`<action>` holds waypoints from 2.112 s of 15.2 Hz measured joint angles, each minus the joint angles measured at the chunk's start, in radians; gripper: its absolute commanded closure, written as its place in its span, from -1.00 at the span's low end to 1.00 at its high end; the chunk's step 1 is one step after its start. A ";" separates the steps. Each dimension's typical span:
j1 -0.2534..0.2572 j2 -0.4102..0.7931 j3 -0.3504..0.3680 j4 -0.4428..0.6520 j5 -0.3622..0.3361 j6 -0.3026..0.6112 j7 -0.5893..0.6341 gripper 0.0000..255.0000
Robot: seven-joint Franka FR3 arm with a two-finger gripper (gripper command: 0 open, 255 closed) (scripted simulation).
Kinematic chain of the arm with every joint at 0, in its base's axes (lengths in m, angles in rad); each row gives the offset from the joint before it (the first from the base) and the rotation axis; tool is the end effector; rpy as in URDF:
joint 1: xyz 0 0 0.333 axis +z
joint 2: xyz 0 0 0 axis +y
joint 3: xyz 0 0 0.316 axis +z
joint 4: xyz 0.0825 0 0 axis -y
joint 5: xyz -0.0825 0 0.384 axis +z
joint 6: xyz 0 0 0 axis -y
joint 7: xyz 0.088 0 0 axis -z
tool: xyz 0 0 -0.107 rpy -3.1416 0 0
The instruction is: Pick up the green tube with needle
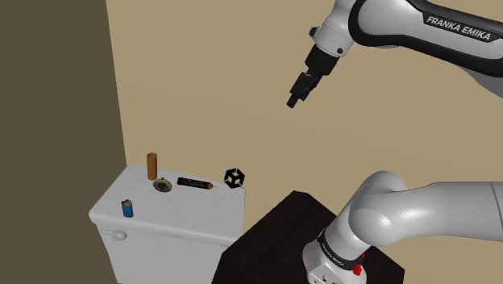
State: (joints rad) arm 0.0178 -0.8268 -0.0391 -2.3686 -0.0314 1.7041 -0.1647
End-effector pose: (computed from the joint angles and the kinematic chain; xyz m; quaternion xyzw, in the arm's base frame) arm 0.3089 -0.0136 0.6097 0.9937 0.0773 0.0804 0.0083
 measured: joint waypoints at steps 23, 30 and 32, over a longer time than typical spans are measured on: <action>0.124 0.554 0.071 -0.160 -0.047 0.654 -0.115 -1.00; 0.140 0.836 0.104 -0.086 -0.117 0.844 -0.119 -1.00; 0.146 0.925 0.107 -0.060 -0.148 0.893 -0.104 -1.00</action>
State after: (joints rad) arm 0.1638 0.0985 0.0676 -2.4285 -0.1796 2.5967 -0.2688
